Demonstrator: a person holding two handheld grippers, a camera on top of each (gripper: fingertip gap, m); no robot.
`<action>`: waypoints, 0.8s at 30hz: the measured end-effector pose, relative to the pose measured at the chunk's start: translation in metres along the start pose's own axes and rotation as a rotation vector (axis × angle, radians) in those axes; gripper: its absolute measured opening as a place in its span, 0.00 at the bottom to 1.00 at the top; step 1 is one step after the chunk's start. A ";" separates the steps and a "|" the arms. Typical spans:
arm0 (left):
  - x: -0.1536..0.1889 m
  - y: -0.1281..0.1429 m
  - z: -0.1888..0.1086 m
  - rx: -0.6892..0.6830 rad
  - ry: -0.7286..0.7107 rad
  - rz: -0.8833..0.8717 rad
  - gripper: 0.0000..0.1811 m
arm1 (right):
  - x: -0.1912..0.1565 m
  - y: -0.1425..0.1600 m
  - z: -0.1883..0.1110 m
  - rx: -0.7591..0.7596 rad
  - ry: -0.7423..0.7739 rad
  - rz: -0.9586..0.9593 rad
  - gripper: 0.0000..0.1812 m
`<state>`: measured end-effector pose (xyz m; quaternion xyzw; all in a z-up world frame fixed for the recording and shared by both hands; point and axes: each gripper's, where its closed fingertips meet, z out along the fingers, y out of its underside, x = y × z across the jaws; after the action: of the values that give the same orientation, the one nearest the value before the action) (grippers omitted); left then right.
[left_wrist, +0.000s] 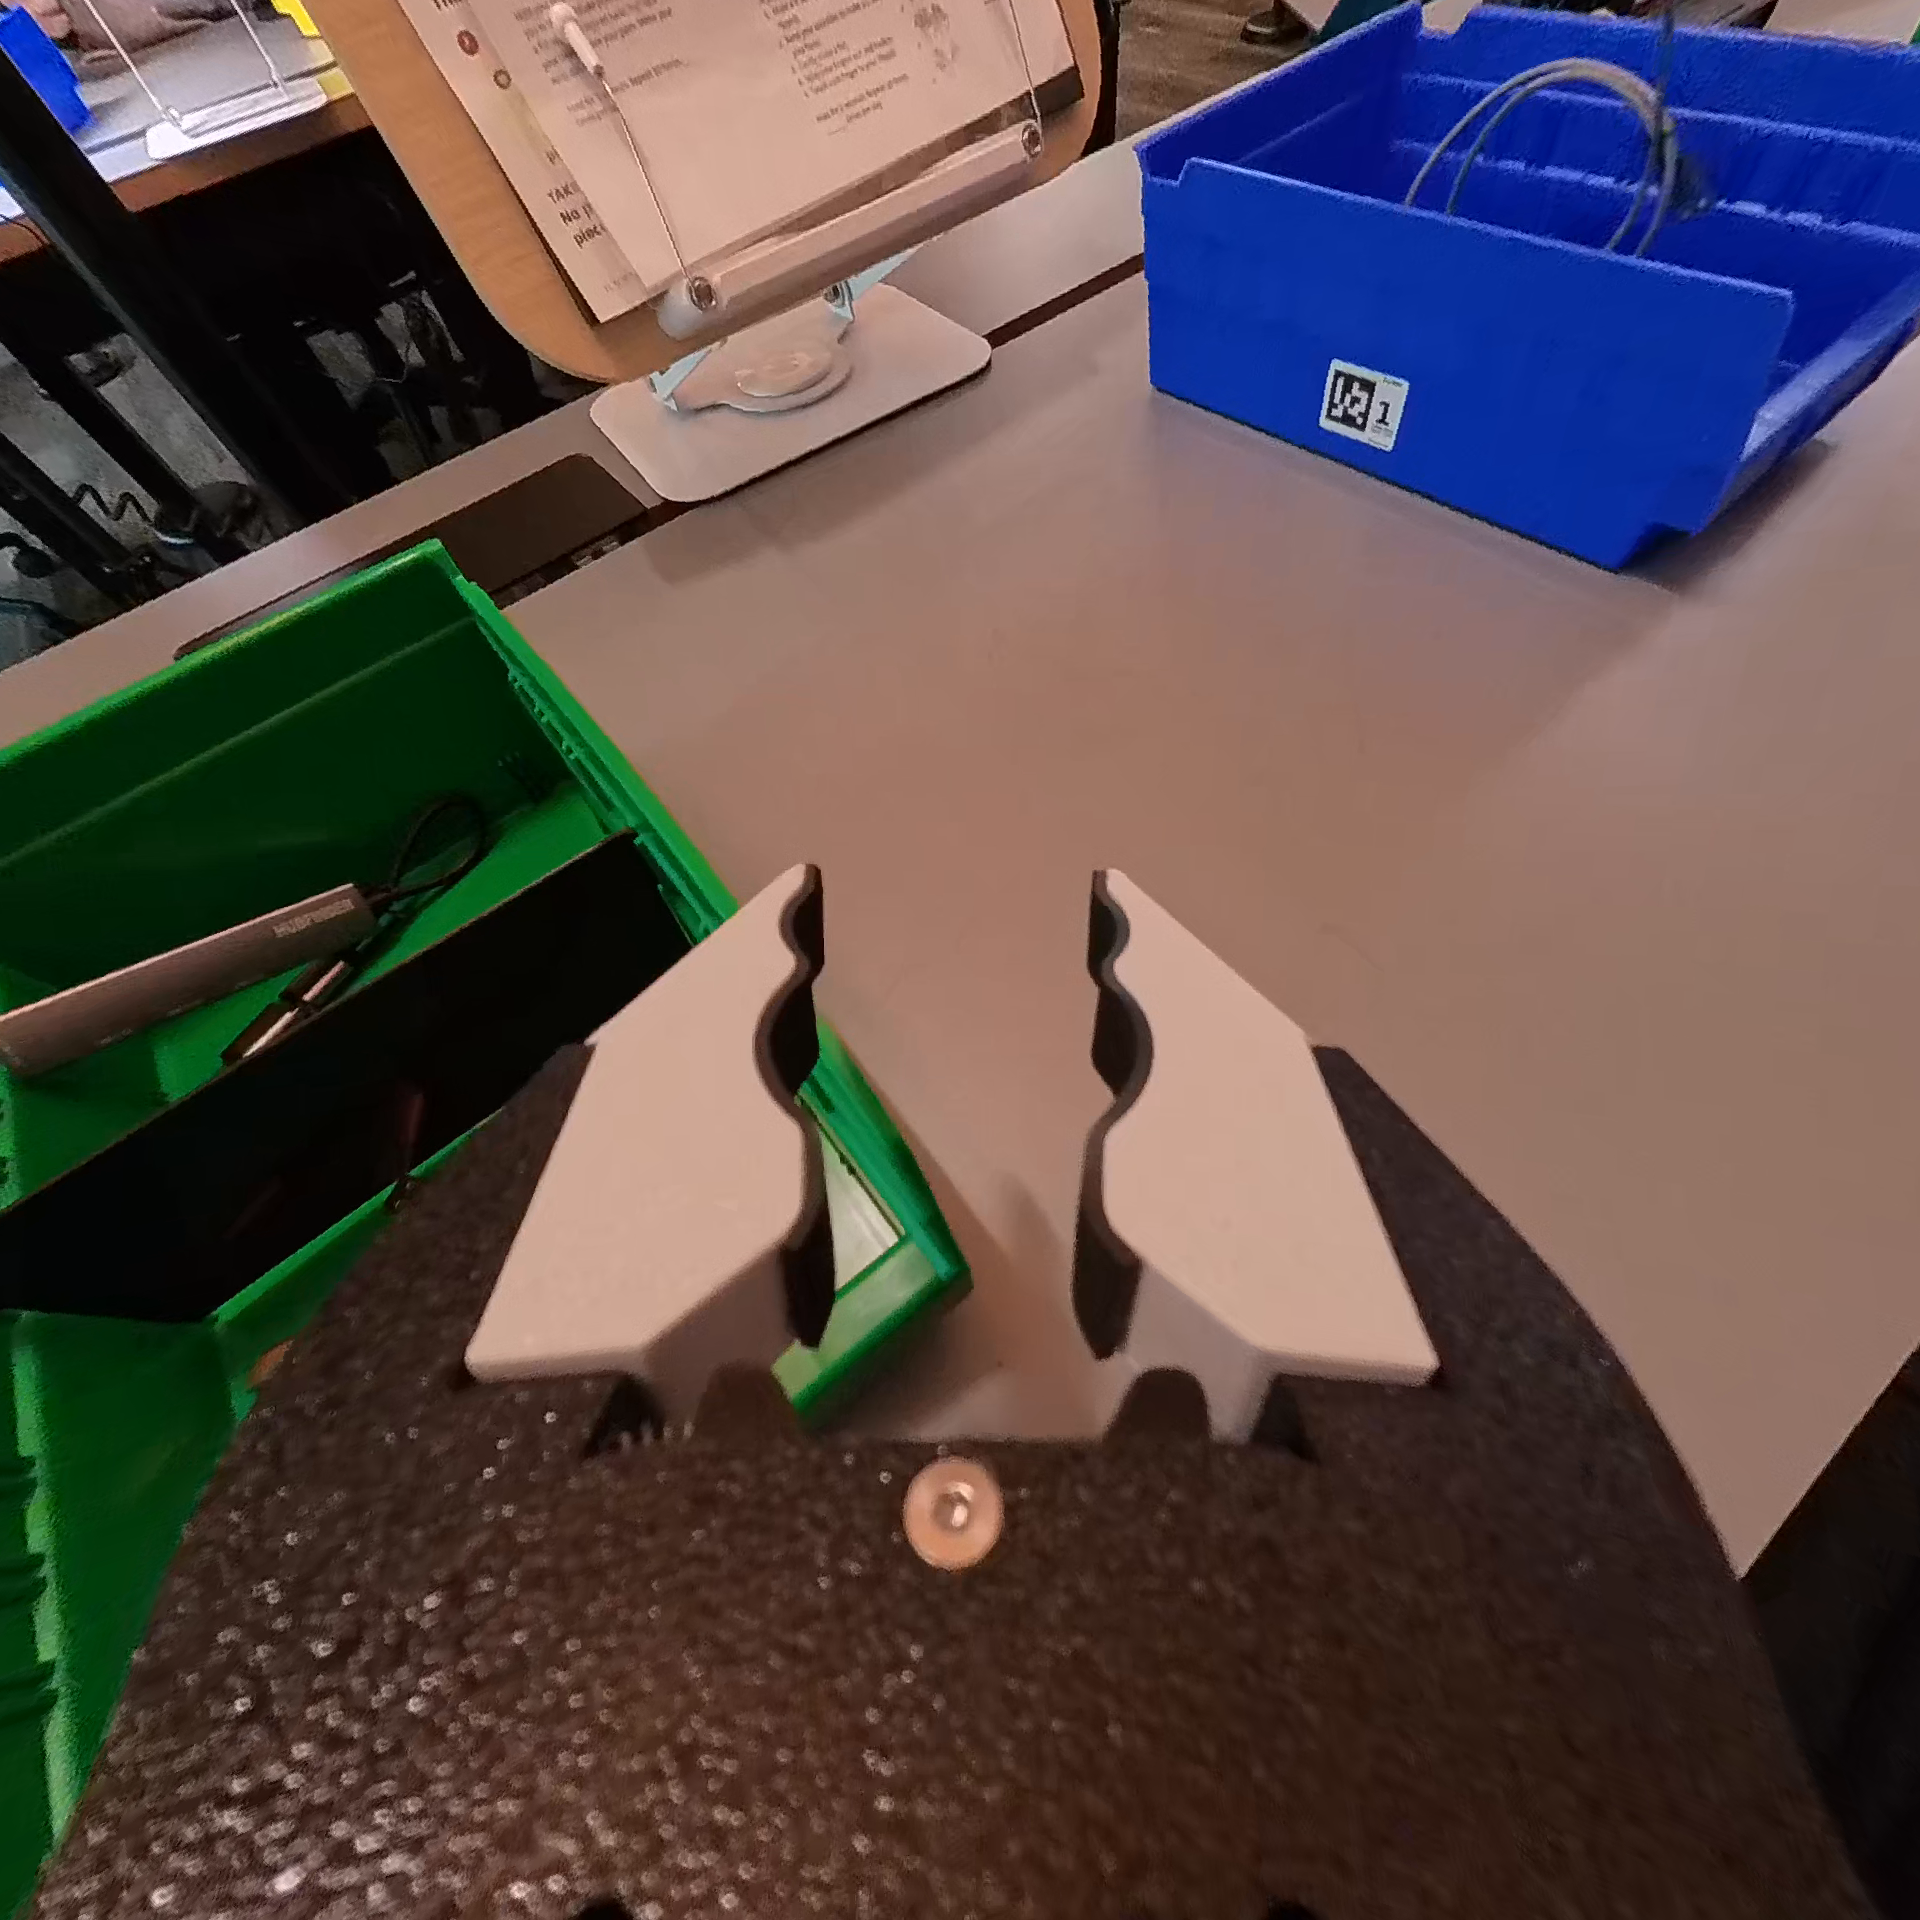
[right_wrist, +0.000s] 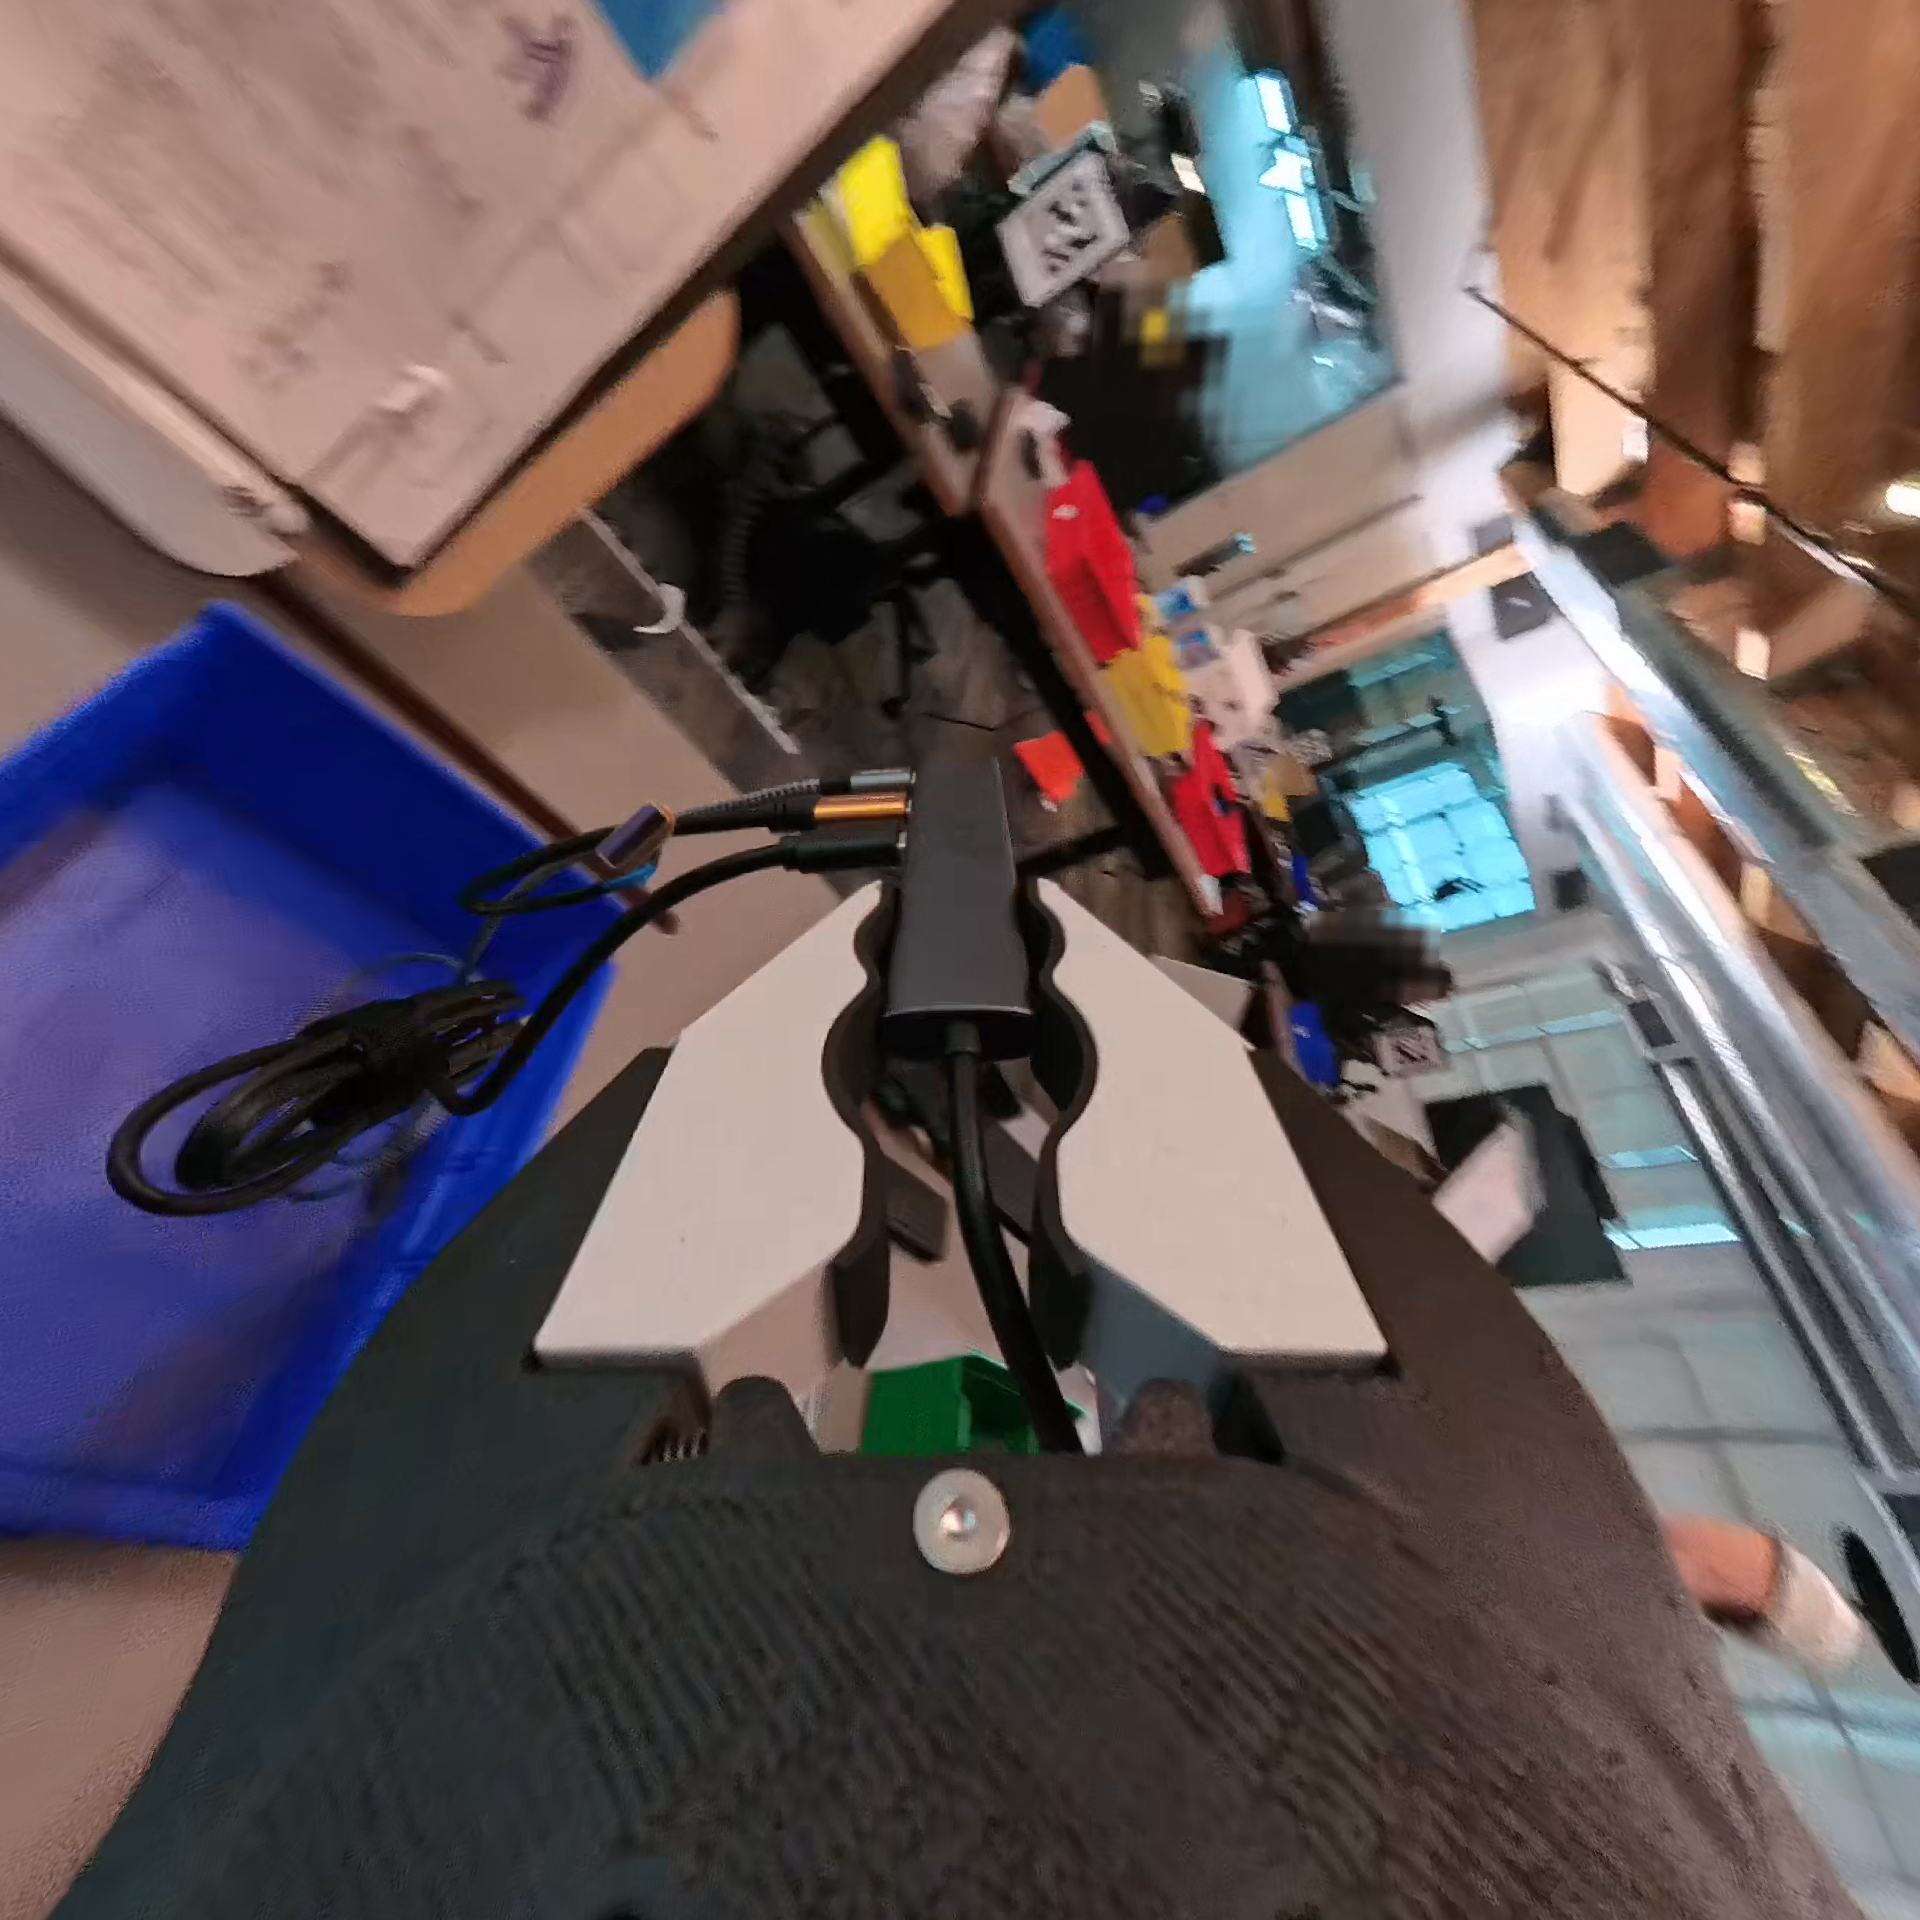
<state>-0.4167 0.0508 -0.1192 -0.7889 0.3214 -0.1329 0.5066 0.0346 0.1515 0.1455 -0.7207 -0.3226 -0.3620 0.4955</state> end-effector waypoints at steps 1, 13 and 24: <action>0.000 0.001 0.000 -0.004 0.000 0.003 0.27 | -0.017 -0.003 0.005 0.018 -0.060 0.005 0.12; 0.003 0.009 0.006 -0.042 0.018 0.015 0.27 | -0.173 -0.004 0.043 0.162 -0.861 0.871 0.12; 0.007 0.014 0.012 -0.070 0.030 0.033 0.28 | -0.194 0.096 0.089 0.142 -0.725 1.196 0.12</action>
<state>-0.4102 0.0507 -0.1376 -0.7986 0.3464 -0.1250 0.4761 0.0287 0.1867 -0.0857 -0.8154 -0.0385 0.2576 0.5170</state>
